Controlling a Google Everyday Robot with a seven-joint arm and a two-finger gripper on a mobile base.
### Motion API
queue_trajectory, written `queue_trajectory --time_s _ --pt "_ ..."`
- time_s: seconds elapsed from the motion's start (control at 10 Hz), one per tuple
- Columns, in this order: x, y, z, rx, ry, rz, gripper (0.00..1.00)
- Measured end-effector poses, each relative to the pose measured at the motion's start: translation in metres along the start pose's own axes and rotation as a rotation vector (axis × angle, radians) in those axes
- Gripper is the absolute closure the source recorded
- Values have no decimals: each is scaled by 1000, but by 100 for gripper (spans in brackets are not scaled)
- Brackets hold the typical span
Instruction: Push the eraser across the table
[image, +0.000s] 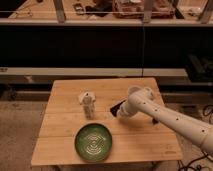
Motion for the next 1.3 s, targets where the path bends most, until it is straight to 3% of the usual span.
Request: queue_trajectory --time_s 0.4,0.6,0.9,1.3 --pt "0 35 -26 15 61 88 100" --pt "-10 49 -21 -28 48 163 100" --pt "-14 36 -9 -61 29 242 100" --pt "-4 14 0 -65 26 258 100"
